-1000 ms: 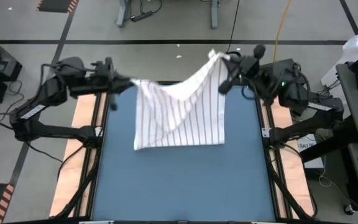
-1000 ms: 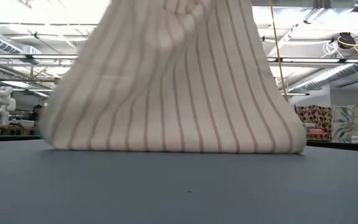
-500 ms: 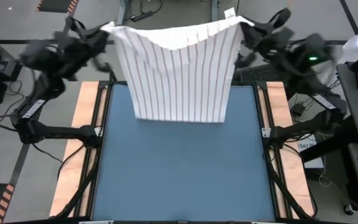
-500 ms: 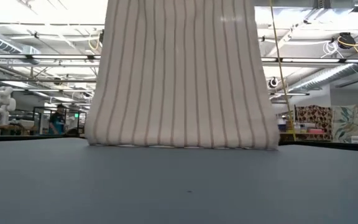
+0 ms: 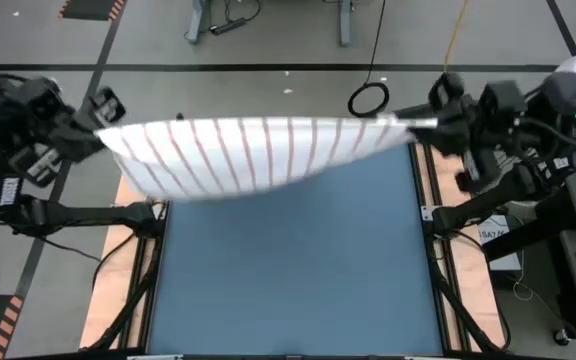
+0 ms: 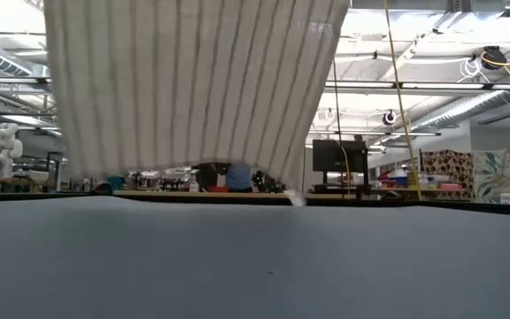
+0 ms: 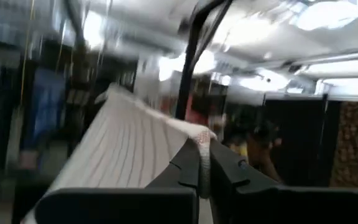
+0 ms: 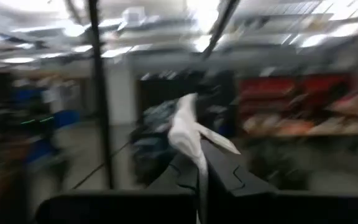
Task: Roll towel
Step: Fold the white towel
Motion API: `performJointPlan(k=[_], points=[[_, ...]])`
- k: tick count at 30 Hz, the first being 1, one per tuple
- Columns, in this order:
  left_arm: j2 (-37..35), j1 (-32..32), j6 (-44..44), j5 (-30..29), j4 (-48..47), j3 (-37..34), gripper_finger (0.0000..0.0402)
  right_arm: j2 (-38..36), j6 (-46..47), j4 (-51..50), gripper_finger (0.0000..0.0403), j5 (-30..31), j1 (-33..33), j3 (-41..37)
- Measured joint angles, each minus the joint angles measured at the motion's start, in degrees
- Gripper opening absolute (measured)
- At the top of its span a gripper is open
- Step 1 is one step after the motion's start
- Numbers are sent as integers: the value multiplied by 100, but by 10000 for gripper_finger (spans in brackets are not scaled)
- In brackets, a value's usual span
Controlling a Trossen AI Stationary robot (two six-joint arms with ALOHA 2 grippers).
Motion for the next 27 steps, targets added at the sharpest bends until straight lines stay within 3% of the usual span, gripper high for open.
performJointPlan(k=[6,10,20,27], points=[[-242,2,1147,-893,-3286,-12,11,77,943,-1800,0,19,596,7],[-246,2,1390,-1182,-4474,-17,11,380,1760,-2903,0,16,916,0],[-254,2,1246,-1229,-4756,-384,11,997,2398,-3435,0,8,1658,2],[-387,2,1408,-1236,-4905,-872,11,1336,2650,-4239,0,944,2040,2]])
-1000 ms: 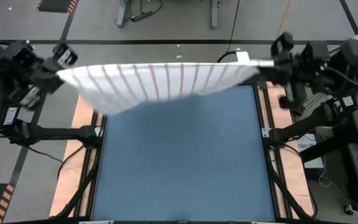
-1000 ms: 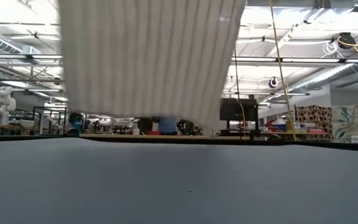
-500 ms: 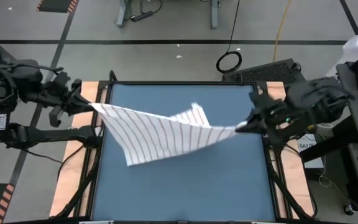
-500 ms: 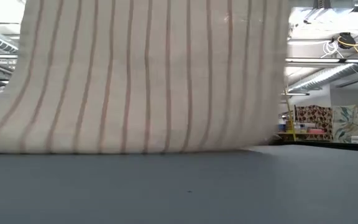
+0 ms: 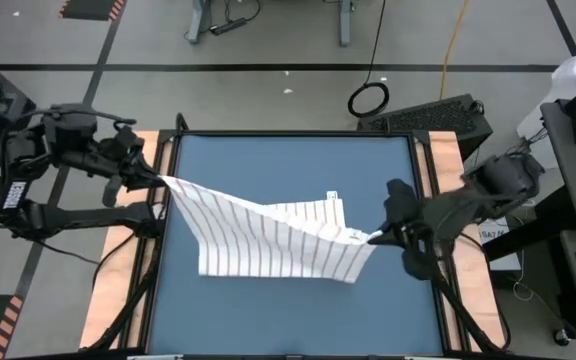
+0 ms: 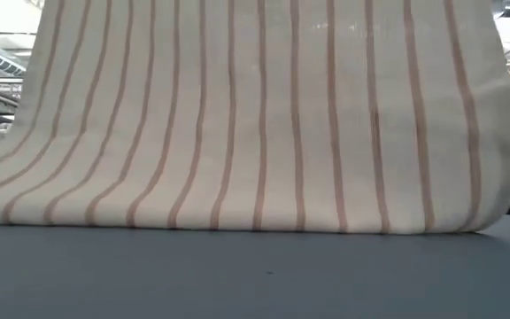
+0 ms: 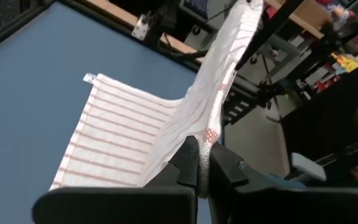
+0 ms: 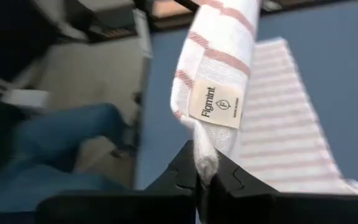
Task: Roll towel
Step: Fold the white towel
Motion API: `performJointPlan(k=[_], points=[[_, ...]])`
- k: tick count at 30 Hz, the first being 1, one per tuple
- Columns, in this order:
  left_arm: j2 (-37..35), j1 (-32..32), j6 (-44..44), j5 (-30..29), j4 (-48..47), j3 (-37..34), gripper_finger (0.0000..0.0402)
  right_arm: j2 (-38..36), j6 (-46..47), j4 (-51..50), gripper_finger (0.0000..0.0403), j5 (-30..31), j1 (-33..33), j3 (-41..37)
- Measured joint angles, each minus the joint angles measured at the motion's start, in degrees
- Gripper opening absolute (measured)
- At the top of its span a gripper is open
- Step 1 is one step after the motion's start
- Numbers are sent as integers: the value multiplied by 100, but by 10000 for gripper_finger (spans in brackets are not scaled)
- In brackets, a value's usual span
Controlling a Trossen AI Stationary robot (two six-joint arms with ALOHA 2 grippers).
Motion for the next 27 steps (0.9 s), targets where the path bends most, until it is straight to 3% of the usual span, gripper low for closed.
performJointPlan(k=[8,17,21,27], points=[[-471,0,197,-46,123,-668,11,303,278,-721,0,1397,296,0],[-851,0,752,-351,580,-774,11,483,-676,-728,0,3136,369,-1],[-865,0,780,-397,1028,-774,11,480,-840,-687,0,3358,291,-4],[-881,0,841,-179,1108,-774,11,482,64,-606,0,3331,334,-329]])
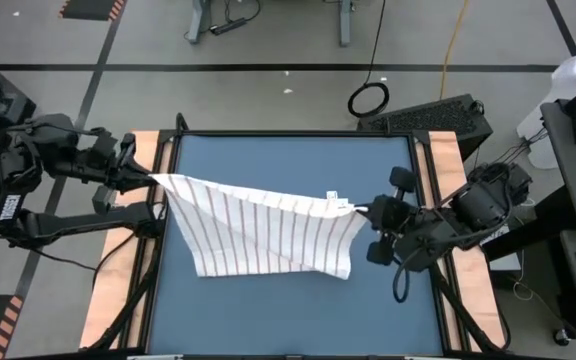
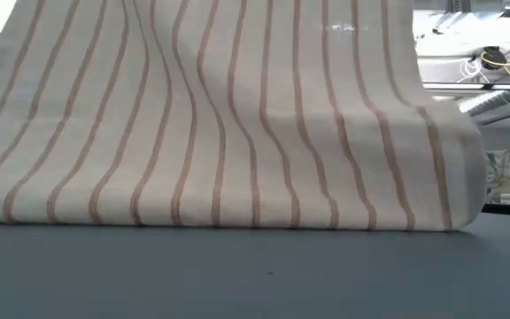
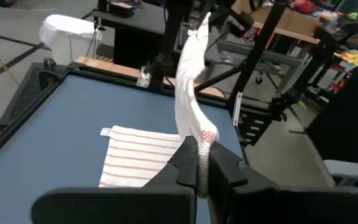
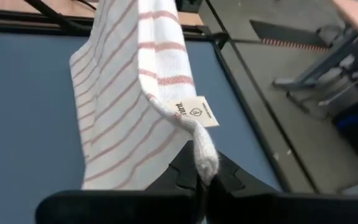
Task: Roll towel
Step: Fold the white towel
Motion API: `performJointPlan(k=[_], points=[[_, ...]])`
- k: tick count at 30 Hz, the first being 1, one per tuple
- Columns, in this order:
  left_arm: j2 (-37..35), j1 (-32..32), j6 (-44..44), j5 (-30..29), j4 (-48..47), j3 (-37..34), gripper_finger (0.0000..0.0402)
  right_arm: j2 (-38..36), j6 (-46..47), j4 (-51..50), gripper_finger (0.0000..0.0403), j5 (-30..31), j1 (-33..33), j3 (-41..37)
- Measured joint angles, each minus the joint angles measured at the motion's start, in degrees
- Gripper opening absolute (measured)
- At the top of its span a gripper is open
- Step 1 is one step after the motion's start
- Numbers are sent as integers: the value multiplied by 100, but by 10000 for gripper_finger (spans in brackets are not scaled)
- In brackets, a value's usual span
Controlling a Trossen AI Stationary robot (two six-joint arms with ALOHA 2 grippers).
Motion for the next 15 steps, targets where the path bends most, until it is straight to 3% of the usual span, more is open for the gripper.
performJointPlan(k=[3,9,15], points=[[-43,0,-239,3,-6,0,11,-2,510,326,0,-499,2,-276],[-67,0,-1328,242,-179,0,11,4,2076,1529,0,-2056,28,-669],[0,0,-1584,378,-82,2,11,2,3629,1837,0,-2929,300,-711]])
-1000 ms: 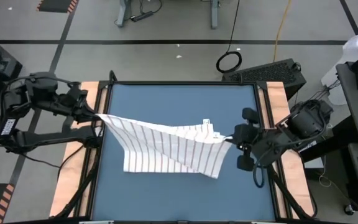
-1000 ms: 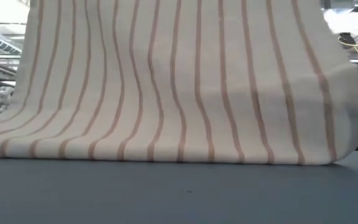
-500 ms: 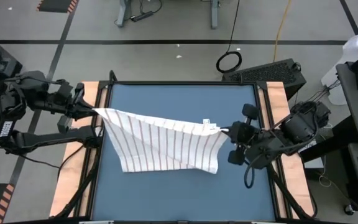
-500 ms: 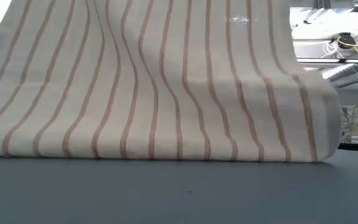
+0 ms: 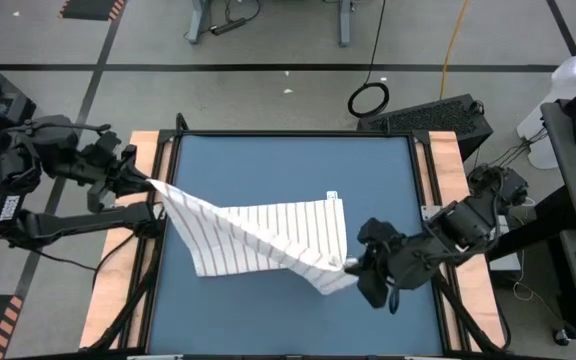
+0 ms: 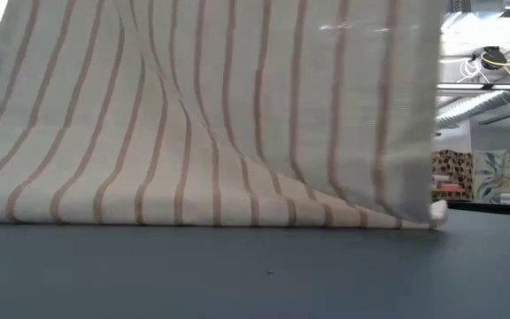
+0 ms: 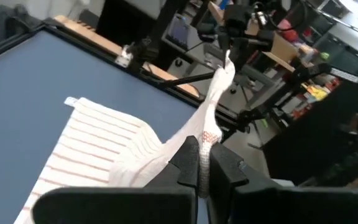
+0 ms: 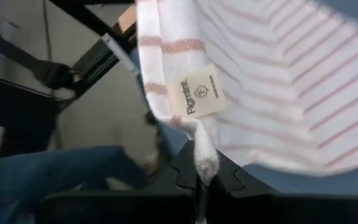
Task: Roll towel
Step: Fold the white towel
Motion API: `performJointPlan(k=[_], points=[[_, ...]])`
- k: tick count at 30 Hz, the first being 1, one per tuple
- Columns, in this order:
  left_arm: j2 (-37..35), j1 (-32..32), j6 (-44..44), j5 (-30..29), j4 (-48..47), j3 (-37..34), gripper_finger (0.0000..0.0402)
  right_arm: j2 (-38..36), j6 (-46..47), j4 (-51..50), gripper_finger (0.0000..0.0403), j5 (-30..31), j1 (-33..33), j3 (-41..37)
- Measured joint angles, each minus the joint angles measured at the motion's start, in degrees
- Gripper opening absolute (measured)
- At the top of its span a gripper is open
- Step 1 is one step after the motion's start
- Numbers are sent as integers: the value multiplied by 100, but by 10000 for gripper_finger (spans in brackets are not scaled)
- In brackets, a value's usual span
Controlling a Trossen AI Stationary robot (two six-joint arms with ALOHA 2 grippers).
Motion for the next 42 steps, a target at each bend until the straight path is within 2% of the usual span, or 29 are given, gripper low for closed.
performJointPlan(k=[4,7,12,18,22,25,28,31,34,37,42], points=[[295,0,28,477,631,0,11,0,617,-74,0,-527,301,0],[584,-2,106,606,1263,0,11,0,960,-264,0,-641,508,0],[1102,-19,122,615,2014,-2,11,-2,1219,-428,0,-386,710,0],[1789,-461,146,443,2546,3,11,-4,568,-700,0,118,722,0],[2062,-1241,-29,154,2803,0,11,-4,-25,-1266,0,253,665,0],[2115,-1997,-532,-44,2768,2,11,-33,-80,-1765,0,252,664,0],[2098,-2818,-1251,-572,2545,2,11,-138,-280,-1829,0,108,662,0],[2035,-3668,-2190,-1321,2339,2,11,-290,-443,-1655,0,-549,605,2],[2079,-4688,-3129,-2111,2256,4,11,-405,-810,-1335,0,-1553,585,2],[2280,-5619,-3702,-2754,2230,4,11,-470,-1085,-1168,0,-2310,585,2],[2874,-6627,-4153,-3181,2154,2,11,-459,-1502,-1107,0,-2768,581,-49]])
